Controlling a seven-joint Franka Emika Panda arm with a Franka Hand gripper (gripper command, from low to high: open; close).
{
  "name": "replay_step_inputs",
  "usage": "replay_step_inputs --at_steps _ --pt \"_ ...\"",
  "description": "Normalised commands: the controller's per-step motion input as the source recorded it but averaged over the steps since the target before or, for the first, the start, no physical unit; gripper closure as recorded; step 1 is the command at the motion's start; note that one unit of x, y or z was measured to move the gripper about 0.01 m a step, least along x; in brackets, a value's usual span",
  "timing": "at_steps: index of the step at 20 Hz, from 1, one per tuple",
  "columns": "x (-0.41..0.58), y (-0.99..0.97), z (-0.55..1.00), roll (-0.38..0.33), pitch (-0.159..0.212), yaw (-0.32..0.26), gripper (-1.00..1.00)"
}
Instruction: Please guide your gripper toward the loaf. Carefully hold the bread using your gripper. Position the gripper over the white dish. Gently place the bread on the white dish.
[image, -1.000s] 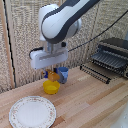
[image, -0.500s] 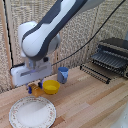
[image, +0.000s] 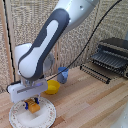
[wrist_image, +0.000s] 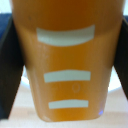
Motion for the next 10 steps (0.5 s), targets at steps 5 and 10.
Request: replay_step_inputs --at_steps 5,10 --pt "0.176 0.0 -0.22 -0.024 -0.087 0.054 1.0" --pt "0.083 0.05 0.0 0.0 -0.084 0.052 1.0"
